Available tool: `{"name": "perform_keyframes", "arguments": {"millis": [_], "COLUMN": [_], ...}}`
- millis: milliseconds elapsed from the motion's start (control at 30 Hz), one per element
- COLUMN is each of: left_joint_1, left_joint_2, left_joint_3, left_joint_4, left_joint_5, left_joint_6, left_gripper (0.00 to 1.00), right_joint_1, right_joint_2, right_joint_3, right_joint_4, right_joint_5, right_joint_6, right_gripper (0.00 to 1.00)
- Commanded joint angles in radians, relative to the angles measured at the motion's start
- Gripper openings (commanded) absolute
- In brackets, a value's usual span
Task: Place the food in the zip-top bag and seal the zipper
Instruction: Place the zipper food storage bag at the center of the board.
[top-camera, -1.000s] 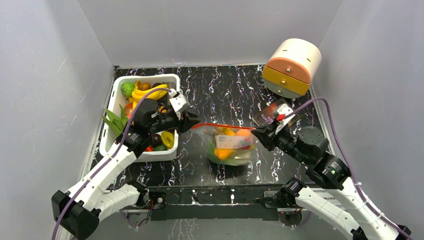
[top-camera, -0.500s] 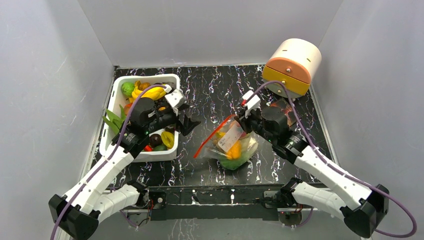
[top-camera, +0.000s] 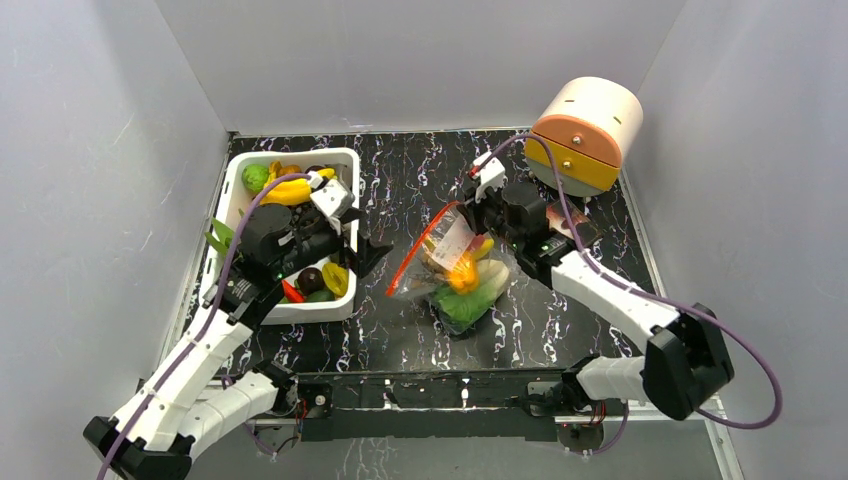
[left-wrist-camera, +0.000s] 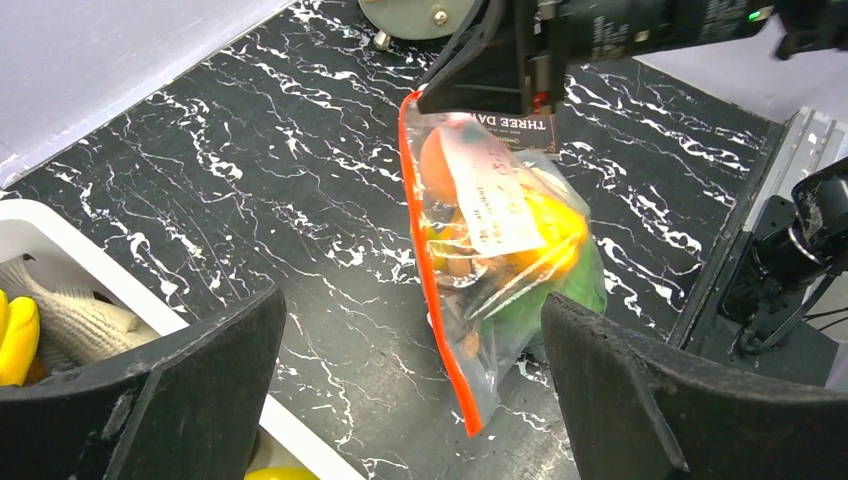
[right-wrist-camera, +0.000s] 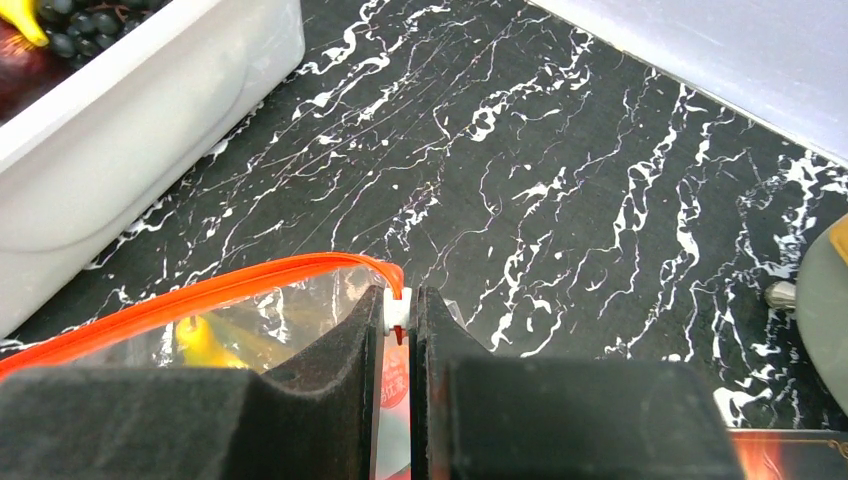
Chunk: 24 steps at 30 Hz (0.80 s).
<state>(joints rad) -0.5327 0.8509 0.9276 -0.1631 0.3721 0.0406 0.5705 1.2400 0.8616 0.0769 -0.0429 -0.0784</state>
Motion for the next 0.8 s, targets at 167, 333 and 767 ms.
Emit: {"name": "perform_keyframes", "arguments": {"millis": [167, 333, 767], "left_joint_1": [0.004, 0.003, 0.003], "left_joint_2": [-0.080, -0.141, -0.125], "left_joint_3": [0.011, -0.033, 0.019], "left_joint_4": [-0.038, 0.012, -0.070], "left_joint_5": [-0.040, -0.066, -0.183], "left_joint_6": [-0.080, -0.111, -0.150], "left_gripper": [0.98, 0.98, 0.98], "right_joint_1": [-0.083, -0.100, -0.125], "right_joint_2": [0.183, 0.281, 0.395], "right_joint_3": [0.121, 0.198, 0.256], "right_joint_4": [0.292, 0.346, 0.386], "right_joint_5": [-0.125, -0.119, -0.122], "right_joint_6": [0.064, 0.090, 0.202], "right_gripper": [0.00, 0.00, 0.25]}}
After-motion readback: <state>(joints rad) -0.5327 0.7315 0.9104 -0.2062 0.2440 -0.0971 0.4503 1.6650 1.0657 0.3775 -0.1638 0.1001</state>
